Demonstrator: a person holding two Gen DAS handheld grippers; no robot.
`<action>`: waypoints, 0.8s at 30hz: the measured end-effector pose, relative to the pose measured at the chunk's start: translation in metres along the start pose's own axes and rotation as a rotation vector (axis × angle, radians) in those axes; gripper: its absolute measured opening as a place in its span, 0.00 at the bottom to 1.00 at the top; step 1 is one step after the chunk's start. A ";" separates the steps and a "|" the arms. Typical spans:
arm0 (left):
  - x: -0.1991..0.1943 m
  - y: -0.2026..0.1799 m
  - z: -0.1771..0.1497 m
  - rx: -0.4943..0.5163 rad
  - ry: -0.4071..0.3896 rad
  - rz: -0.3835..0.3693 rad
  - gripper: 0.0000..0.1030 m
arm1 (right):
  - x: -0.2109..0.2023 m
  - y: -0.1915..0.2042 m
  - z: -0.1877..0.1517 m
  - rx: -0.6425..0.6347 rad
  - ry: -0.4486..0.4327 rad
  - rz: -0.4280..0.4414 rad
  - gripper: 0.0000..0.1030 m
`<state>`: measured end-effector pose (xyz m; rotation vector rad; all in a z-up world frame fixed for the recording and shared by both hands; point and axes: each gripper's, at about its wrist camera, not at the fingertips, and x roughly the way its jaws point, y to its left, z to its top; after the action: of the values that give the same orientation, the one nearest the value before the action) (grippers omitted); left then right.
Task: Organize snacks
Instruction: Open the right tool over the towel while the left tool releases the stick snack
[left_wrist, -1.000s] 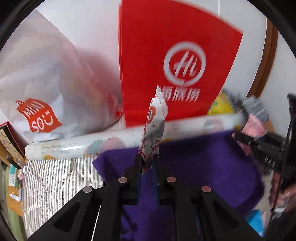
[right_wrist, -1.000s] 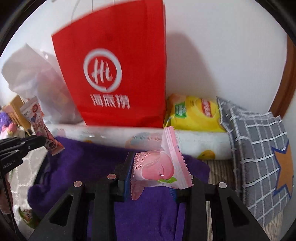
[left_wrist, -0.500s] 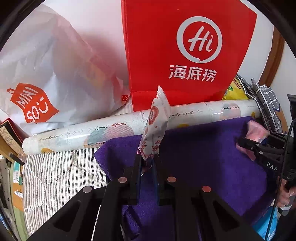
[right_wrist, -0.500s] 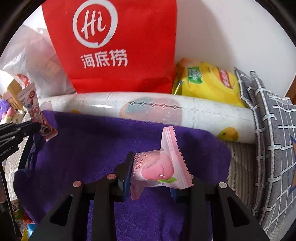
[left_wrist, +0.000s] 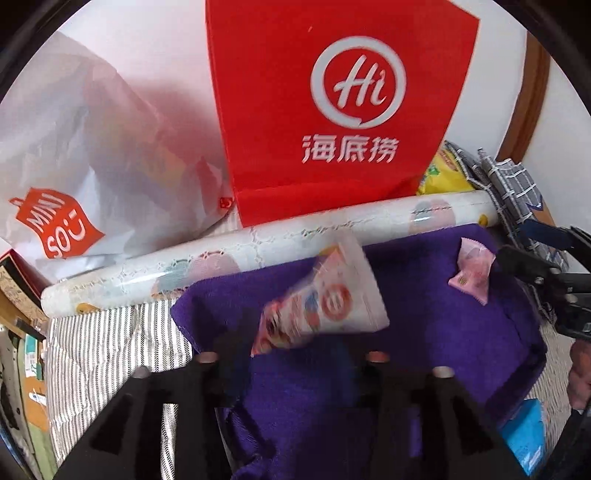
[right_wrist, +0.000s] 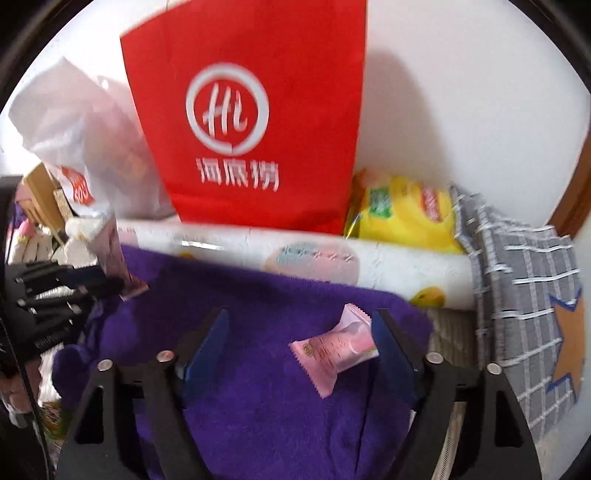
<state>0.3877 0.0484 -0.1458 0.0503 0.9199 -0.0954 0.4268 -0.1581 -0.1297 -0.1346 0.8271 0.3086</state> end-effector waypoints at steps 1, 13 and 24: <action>-0.004 -0.002 0.000 0.006 -0.012 -0.002 0.50 | -0.009 -0.001 0.000 0.013 -0.012 0.000 0.84; -0.065 -0.021 0.004 0.056 -0.125 -0.058 0.70 | -0.083 -0.018 -0.048 0.098 -0.046 -0.157 0.90; -0.121 -0.028 -0.029 0.009 -0.190 -0.046 0.70 | -0.118 -0.037 -0.134 0.134 -0.032 -0.117 0.90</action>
<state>0.2895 0.0303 -0.0671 0.0283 0.7308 -0.1447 0.2696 -0.2507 -0.1324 -0.0521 0.8026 0.1443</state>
